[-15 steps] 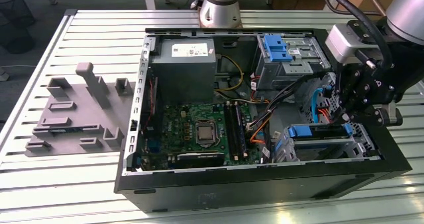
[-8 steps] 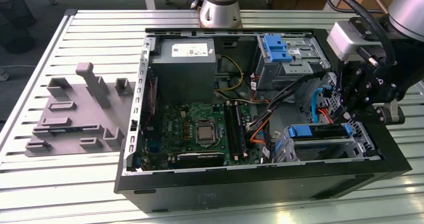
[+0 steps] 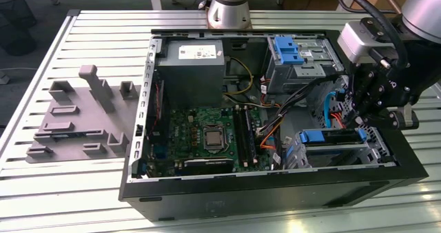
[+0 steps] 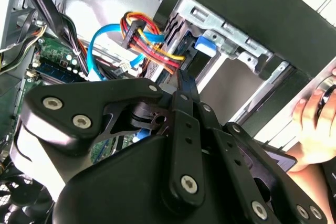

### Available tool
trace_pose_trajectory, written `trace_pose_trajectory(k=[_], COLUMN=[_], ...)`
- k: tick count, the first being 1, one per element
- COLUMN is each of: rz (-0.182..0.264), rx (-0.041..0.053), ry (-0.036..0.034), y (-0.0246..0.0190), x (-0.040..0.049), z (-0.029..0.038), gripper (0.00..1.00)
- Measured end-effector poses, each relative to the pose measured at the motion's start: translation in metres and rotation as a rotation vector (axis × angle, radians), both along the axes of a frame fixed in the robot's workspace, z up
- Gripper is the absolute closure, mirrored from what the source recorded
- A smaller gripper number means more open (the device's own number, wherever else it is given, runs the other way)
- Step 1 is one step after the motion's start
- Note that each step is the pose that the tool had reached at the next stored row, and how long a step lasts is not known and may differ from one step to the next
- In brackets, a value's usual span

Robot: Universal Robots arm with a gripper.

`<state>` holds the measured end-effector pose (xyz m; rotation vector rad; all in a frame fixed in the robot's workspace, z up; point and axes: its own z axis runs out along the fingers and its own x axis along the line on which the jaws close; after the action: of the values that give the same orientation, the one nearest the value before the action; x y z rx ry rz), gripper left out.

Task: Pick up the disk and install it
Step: 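Insert the second disk wire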

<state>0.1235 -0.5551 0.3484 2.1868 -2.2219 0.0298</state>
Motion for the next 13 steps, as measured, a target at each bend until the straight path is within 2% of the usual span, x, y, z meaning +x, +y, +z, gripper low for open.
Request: trace_pose_trajectory(k=[9, 13], rz=[0.000, 0.000], rx=[0.0001, 0.0000], ry=[-0.0001, -0.0001], y=[0.0000, 0.0000], x=[-0.0002, -0.0002], z=[0.0002, 0.0064], gripper=[0.89, 0.89])
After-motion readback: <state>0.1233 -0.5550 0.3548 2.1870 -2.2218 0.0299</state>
